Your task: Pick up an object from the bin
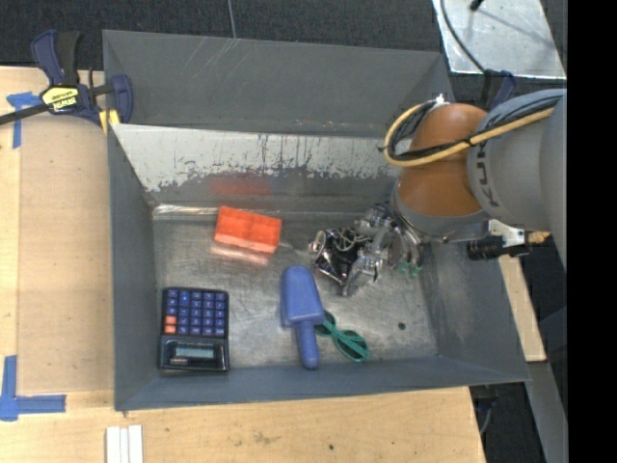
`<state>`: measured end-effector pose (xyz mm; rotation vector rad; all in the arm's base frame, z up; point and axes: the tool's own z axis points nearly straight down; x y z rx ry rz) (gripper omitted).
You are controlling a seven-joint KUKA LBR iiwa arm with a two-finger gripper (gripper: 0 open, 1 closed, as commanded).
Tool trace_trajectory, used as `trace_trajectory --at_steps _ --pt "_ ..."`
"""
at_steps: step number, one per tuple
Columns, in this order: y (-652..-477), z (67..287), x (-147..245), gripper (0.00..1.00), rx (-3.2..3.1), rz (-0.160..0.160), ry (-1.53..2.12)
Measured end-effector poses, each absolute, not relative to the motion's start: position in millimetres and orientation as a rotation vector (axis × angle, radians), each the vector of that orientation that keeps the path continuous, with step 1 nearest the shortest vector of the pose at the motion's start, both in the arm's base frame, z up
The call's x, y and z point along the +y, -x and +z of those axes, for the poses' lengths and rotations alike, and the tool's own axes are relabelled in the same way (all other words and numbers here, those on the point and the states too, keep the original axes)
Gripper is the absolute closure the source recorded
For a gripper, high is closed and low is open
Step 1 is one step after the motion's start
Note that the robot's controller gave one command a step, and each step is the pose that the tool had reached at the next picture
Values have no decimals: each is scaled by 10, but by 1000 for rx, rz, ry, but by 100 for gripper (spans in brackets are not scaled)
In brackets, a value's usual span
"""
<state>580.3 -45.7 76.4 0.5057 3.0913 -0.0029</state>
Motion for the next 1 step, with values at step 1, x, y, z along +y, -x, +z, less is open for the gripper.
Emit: trace_trajectory --at_steps 1 --pt "-5791 848 -455 100 3097 -2 -507"
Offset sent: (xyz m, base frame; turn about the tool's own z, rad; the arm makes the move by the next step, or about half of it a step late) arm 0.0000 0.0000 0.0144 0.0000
